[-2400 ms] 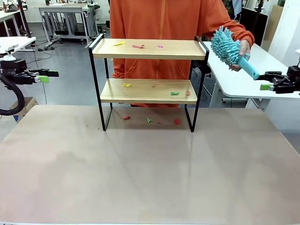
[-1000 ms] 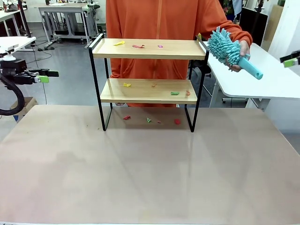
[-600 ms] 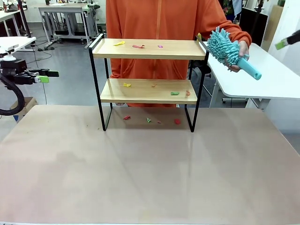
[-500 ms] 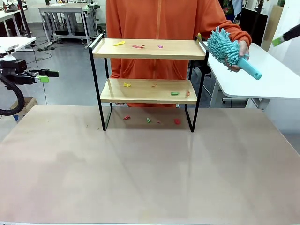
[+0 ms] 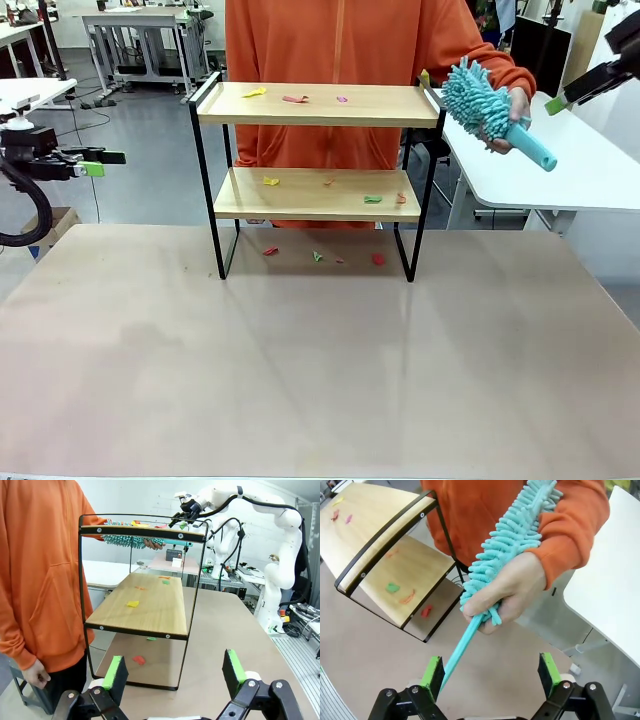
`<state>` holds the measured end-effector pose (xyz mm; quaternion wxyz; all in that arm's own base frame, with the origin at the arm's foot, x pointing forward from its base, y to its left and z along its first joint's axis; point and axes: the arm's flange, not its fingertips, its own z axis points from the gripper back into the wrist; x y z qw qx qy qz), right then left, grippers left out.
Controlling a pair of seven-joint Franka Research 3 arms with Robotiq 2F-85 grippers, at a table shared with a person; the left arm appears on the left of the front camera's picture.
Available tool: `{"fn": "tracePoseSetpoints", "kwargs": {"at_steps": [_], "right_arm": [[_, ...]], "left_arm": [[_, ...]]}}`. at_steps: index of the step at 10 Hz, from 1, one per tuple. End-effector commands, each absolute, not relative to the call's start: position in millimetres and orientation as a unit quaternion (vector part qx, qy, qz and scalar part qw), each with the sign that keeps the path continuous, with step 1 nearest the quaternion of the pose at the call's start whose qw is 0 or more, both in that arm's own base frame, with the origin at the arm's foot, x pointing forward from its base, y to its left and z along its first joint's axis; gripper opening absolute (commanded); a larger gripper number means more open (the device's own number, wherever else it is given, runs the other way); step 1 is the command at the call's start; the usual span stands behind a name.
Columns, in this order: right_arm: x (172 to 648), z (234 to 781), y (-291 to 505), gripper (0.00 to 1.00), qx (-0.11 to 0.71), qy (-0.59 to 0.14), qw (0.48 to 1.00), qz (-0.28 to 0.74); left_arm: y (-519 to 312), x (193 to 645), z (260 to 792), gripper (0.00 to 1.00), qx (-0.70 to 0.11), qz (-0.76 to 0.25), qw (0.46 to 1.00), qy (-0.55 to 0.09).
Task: Clean the shelf.
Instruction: Pick up the Duster handed by the human.
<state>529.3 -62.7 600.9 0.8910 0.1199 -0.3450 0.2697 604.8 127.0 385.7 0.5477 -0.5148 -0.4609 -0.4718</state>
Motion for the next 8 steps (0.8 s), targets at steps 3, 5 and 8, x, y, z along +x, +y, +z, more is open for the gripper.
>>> {"fn": "tracePoseSetpoints", "kwargs": {"at_steps": [3,5,8], "right_arm": [[529,604,-68,1.00,0.119,-0.347,0.891,0.268],[504,605,-44,1.00,0.100,-0.315,0.909,0.255],[492,585,-20,1.00,0.080,-0.286,0.932,0.207]], "left_arm": [[128,604,385,1.00,-0.510,-0.479,0.544,-0.462],[128,604,385,1.00,-0.510,-0.479,0.544,-0.462],[128,604,385,1.00,-0.510,-0.479,0.544,-0.462]]}}
